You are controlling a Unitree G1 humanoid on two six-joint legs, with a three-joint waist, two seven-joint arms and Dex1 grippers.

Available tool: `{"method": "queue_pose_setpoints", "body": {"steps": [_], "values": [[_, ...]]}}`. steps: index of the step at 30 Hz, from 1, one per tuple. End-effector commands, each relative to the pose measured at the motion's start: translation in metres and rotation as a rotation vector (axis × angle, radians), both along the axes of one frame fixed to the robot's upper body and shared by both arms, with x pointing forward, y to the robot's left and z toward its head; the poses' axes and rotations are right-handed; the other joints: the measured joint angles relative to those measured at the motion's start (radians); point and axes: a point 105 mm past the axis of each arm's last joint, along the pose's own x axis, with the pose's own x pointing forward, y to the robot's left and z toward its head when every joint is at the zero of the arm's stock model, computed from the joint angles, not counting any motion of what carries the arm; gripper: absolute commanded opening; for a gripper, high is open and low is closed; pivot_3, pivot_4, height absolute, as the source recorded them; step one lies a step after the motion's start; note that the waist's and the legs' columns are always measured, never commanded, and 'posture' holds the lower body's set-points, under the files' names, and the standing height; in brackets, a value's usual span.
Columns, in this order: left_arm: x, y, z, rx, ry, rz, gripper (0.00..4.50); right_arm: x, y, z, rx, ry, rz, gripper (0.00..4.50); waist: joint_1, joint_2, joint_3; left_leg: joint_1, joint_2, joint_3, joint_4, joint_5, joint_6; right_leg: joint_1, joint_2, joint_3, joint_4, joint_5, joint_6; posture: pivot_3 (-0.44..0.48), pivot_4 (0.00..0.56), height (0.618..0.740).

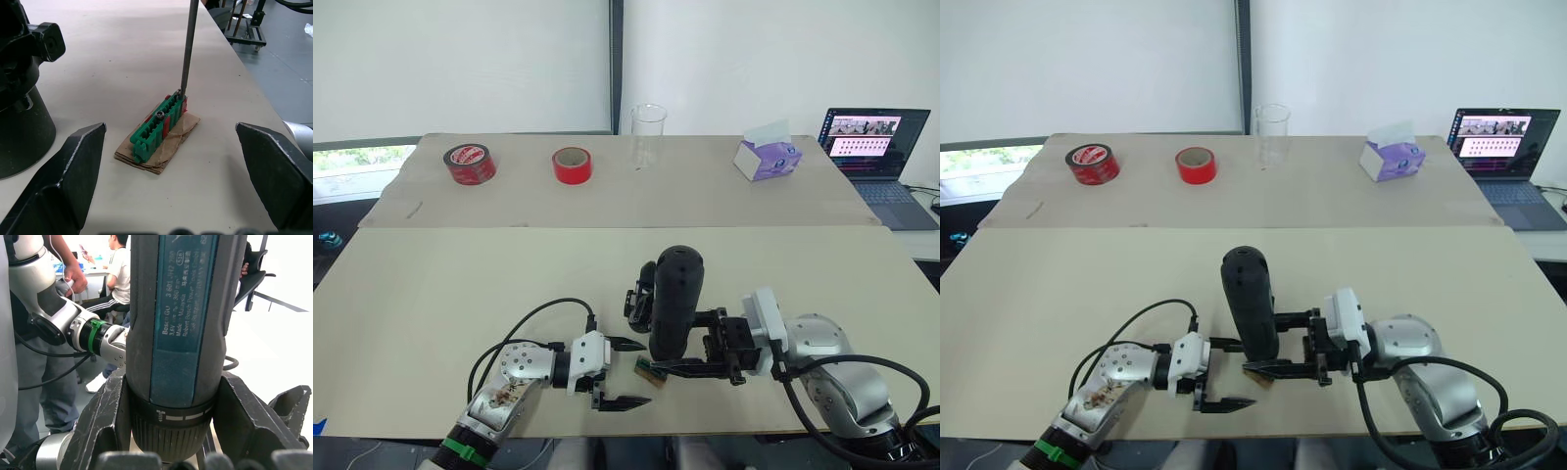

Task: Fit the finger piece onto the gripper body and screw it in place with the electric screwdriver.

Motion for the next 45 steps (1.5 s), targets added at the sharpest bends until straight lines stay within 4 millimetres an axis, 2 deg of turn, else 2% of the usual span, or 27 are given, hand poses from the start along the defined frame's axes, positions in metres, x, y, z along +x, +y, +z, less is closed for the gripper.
{"method": "queue_pose_setpoints", "body": {"steps": [1, 37, 45], "values": [[-0.002, 0.011, -0.022, 0.063, 0.082, 0.041, 4.50, -0.005, 0.000, 0.013, 0.032, -0.051, 0.032, 1.92, 0.000, 0.000, 0.000, 0.000, 0.000, 0.000, 0.000, 0.000, 0.000, 0.000, 0.000, 0.000, 0.000, 0.000, 0.000, 0.000, 0.150, 0.740], [-0.004, 0.009, -0.019, 0.061, 0.081, 0.037, 4.50, -0.006, 0.000, 0.000, -0.022, -0.036, 0.030, 1.92, 0.000, 0.000, 0.000, 0.000, 0.000, 0.000, 0.000, 0.000, 0.000, 0.000, 0.000, 0.000, 0.000, 0.000, 0.000, 0.000, 0.150, 0.740], [-0.004, 0.011, -0.020, 0.063, 0.081, 0.039, 4.50, -0.008, -0.004, 0.013, 0.007, -0.048, 0.036, 1.92, 0.000, 0.000, 0.000, 0.000, 0.000, 0.000, 0.000, 0.000, 0.000, 0.000, 0.000, 0.000, 0.000, 0.000, 0.000, 0.000, 0.150, 0.740]]}}
